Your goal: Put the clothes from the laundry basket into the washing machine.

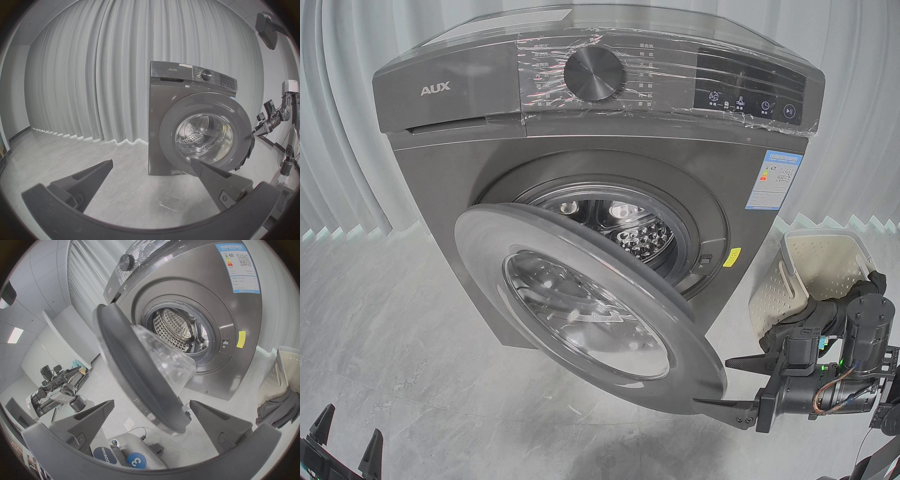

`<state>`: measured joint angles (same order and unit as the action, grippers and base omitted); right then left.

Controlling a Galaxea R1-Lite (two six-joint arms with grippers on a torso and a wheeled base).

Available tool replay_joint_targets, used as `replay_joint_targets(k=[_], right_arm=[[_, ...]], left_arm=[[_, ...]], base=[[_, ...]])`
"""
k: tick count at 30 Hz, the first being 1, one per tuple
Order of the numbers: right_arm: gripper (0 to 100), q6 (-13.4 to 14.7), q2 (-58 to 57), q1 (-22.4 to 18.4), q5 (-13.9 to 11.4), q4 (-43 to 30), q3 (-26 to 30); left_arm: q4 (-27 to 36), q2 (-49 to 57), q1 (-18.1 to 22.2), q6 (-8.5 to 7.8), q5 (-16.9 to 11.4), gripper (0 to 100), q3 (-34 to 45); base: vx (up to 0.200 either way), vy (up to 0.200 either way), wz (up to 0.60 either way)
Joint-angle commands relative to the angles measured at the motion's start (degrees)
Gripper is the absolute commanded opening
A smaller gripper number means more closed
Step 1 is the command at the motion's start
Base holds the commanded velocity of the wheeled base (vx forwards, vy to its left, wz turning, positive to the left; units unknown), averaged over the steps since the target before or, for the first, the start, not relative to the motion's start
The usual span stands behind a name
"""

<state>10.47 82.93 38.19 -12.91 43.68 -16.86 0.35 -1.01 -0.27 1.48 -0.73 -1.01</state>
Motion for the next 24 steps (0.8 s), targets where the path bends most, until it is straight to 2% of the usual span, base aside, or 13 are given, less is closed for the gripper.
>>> replay_joint_targets(k=[1, 9, 11, 13, 15, 19, 24], right_arm=[[100, 0.43, 1.53, 0.74, -0.01, 0.62, -0.02], [100, 0.87, 5.40, 2.15, -0.01, 3.43, -1.07], [100, 1.83, 5.92, 2.59, 0.08, 4.84, -1.42], [100, 5.00, 5.66, 4.61, 0.52, 5.98, -1.42], [100, 6.23, 5.40, 5.58, 0.52, 5.98, -1.25], [100, 6.67, 3.90, 6.46, 1.22, 5.98, -0.63], [100, 7.90, -1.99, 6.28, 0.78, 7.56, -1.42]], left_arm=[[0.00, 1.01, 0.00, 0.02, 0.03, 100, 0.84], [0.00, 1.01, 0.00, 0.02, 0.03, 100, 0.84], [0.00, 1.01, 0.00, 0.02, 0.03, 100, 0.84], [0.00, 1.01, 0.00, 0.02, 0.03, 100, 0.84], [0.00, 1.01, 0.00, -0.07, 0.03, 100, 0.84], [0.00, 1.01, 0.00, 0.02, 0.03, 100, 0.84], [0.00, 1.01, 0.00, 0.02, 0.03, 100, 0.84]], base=[[0.000, 0.000, 0.00], [0.000, 0.000, 0.00], [0.000, 0.000, 0.00], [0.000, 0.000, 0.00], [0.000, 0.000, 0.00], [0.000, 0.000, 0.00], [0.000, 0.000, 0.00]])
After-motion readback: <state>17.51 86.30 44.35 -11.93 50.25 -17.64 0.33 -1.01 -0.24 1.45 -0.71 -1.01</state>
